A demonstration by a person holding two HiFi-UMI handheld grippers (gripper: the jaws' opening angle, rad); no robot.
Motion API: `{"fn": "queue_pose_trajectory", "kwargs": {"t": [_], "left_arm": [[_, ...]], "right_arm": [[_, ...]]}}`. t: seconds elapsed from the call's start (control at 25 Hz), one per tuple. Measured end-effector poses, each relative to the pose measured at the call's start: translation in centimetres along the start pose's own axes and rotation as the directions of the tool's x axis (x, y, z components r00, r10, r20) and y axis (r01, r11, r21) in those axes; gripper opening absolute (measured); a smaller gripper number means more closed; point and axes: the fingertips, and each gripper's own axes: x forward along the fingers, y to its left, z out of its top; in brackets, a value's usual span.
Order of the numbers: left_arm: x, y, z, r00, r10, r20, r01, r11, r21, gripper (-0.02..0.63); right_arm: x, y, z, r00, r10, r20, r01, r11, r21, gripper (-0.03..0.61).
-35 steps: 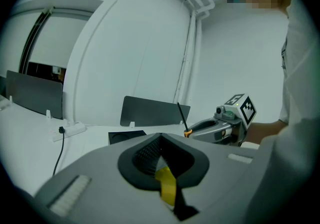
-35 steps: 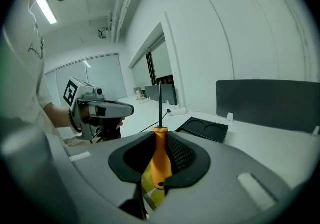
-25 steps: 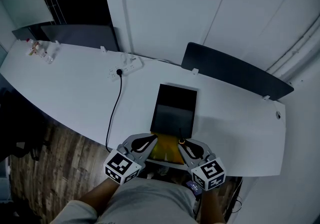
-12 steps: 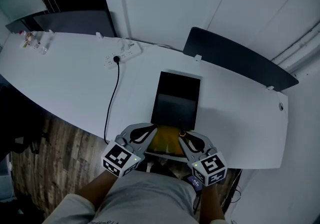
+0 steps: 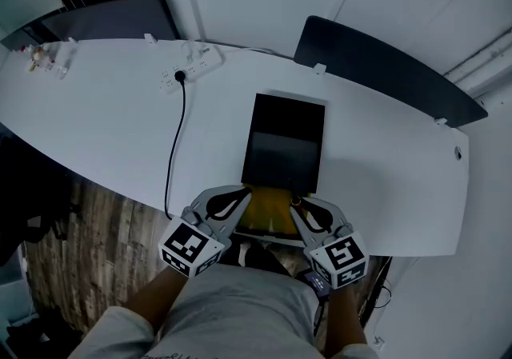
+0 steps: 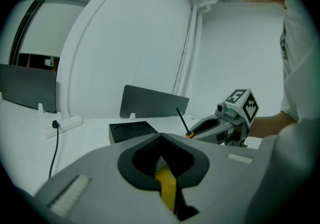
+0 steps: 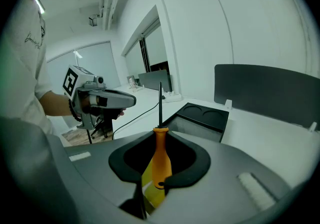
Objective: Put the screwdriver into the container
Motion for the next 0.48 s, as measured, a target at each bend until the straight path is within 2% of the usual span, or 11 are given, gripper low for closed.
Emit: {"fn": "queue_pose_trajectory", "kwargs": {"t": [0.48], "left_arm": [[0.3,0.6,-2.2,0.999,0.005,-0.035,-0.006,1.000,-0.026,0.000]], "right_arm": [[1.5,-0.7,-2.5,0.997,0.002,-0.072,-0.004,1.000,-0.026,0.087]]}}
